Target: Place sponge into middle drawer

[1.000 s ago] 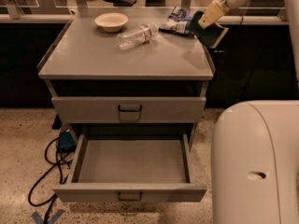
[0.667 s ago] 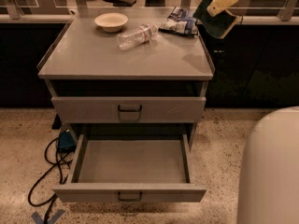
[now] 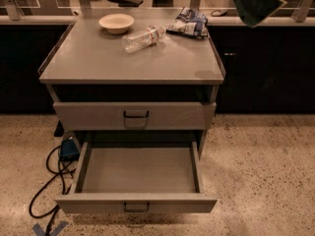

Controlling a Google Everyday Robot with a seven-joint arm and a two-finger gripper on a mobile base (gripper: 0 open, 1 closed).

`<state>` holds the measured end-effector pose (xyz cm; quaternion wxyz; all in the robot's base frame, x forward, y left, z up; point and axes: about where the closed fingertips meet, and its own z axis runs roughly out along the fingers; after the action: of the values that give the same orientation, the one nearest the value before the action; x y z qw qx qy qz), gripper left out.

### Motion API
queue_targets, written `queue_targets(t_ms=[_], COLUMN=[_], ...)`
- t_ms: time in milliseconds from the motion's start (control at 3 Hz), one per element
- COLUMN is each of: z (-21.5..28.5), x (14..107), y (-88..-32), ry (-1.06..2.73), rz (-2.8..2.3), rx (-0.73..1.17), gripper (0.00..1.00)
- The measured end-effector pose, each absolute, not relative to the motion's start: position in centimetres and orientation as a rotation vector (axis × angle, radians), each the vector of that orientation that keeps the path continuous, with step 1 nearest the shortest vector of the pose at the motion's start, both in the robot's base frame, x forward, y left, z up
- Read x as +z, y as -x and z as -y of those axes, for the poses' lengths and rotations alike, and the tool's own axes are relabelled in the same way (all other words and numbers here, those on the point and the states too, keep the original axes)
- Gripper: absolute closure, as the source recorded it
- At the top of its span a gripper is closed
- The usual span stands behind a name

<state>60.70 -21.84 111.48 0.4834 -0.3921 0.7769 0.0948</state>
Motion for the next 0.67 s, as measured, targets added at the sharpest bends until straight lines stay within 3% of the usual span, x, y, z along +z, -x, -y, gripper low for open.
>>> queue_targets(t_ms=[333, 667], z=[25.2, 28.2], x=[107.2, 101.0], y=[-56.4, -56.0], ry=[0.922, 0.888], rz=[-1.958, -2.086], rx=[0.277, 0.302], gripper=[1.0, 1.0])
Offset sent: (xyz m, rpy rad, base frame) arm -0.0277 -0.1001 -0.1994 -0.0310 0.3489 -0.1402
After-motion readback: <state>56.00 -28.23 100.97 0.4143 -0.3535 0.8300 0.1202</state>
